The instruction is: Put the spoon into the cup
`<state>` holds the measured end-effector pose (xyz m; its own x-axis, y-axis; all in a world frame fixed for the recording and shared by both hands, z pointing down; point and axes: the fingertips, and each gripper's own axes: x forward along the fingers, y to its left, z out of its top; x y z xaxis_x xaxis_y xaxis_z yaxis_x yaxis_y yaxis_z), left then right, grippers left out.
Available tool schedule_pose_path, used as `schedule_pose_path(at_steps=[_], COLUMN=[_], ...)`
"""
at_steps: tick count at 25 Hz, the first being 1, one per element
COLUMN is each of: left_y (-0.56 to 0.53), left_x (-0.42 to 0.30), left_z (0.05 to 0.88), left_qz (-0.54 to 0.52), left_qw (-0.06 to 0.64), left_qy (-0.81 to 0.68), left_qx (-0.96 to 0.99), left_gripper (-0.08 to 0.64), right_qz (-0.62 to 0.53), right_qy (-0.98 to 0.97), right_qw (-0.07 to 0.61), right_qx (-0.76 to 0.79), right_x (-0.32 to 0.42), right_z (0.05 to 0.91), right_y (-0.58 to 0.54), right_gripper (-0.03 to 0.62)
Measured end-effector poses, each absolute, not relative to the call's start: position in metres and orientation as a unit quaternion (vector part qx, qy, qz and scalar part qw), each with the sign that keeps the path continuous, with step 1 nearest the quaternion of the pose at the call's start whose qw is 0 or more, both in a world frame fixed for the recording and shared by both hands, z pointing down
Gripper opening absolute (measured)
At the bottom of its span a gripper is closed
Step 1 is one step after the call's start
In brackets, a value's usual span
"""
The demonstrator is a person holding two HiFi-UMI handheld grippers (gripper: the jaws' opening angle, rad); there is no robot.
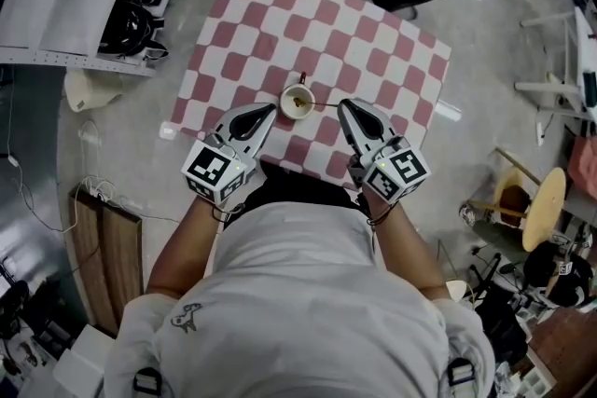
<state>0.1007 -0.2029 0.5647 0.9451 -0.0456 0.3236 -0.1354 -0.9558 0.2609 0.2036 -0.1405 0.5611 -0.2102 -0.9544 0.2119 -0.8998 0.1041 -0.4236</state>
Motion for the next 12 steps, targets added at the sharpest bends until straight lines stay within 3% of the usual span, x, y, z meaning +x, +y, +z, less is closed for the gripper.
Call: schedule_pose_path(at_steps=[12], left_y=[-0.204], left_x=[0.107], left_z=[0.633], left_qz=[0.199], left_qw=[0.174], left_qy=[-0.050], left_qx=[0.963], left_gripper=[0.012], right_qz=[-0.287], right_qy=[0.738], right_qw=[0.042], right_qx=[-0.609], right_x=[0.208], right_z=[0.629], right_y=[-0.148], right_gripper=[0.034])
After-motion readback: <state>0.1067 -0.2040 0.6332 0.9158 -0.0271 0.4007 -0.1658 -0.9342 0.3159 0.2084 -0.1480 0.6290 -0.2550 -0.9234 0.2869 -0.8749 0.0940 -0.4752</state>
